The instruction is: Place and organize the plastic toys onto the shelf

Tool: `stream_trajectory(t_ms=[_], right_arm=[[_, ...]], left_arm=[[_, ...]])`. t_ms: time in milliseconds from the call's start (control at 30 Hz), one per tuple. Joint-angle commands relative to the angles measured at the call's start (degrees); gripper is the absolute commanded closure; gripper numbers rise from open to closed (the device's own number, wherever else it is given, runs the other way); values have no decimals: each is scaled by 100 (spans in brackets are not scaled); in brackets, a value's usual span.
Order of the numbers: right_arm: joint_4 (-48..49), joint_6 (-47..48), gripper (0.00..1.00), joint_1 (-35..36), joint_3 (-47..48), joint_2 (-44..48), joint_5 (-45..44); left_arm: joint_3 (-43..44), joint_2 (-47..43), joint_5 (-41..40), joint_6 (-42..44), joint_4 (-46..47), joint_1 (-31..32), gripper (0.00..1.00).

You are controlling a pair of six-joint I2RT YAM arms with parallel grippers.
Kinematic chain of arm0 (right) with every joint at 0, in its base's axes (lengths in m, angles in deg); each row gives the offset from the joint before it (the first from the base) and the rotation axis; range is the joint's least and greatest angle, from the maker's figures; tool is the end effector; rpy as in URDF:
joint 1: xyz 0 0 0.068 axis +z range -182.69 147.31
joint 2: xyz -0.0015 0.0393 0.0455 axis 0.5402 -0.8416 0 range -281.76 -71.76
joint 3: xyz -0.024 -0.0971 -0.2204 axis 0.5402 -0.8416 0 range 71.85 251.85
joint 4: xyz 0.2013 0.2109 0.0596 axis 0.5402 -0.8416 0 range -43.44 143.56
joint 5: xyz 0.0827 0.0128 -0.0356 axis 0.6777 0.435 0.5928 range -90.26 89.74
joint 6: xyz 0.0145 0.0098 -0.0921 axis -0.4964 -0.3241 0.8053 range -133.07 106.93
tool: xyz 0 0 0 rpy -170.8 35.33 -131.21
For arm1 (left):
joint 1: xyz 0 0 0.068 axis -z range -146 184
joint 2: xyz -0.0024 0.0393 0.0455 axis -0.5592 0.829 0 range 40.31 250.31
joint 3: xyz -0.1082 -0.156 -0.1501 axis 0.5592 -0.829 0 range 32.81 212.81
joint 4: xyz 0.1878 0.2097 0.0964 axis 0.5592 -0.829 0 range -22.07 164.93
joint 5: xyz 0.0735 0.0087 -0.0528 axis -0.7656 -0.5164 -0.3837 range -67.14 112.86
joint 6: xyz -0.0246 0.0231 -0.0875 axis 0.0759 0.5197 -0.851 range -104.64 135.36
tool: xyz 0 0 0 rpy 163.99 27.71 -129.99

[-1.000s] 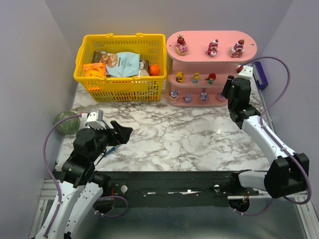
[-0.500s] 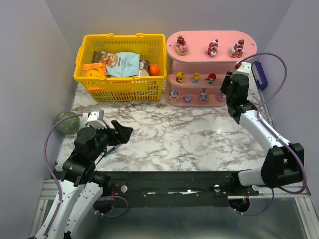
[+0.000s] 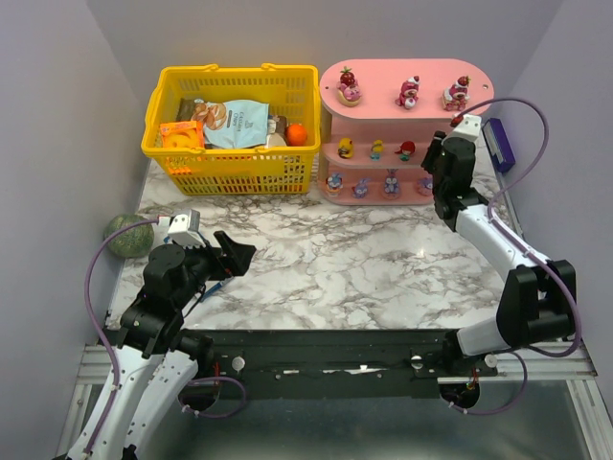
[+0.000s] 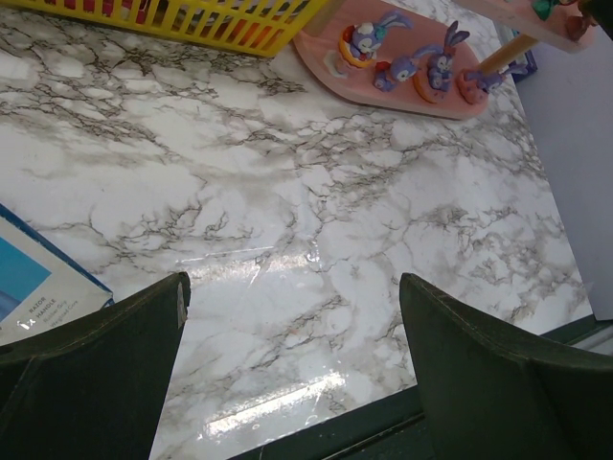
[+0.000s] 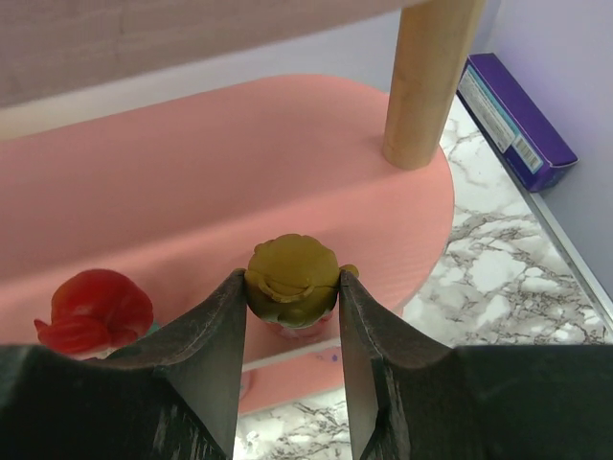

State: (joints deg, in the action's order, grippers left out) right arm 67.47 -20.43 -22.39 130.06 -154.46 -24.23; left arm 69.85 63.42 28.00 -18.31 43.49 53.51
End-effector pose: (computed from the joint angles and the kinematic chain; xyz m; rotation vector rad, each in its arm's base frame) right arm 0.4212 0.0417 0.2532 0.2581 1.7221 -0.1409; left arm 0.2029 -0.0799 0.2833 -0.1756 1.9316 -0.7139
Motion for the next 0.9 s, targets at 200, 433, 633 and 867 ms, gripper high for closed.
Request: stream_trajectory(t_ms=[200,433,633,867], right_arm=[[-257,111,77,-73,243,-414,-187],[-257,155,70,-81,190,-291,-284],[-327,129,61,-81,260,-291,-214],[-486,15,53,-73,322,-256,-179]], left_arm=[[-30,-9,4,18,6,9,1],[-30,9,13,18,-2,9,1],[-39,9,4,10,-2,9,1],[-30,18,-14,10,15,9,1]])
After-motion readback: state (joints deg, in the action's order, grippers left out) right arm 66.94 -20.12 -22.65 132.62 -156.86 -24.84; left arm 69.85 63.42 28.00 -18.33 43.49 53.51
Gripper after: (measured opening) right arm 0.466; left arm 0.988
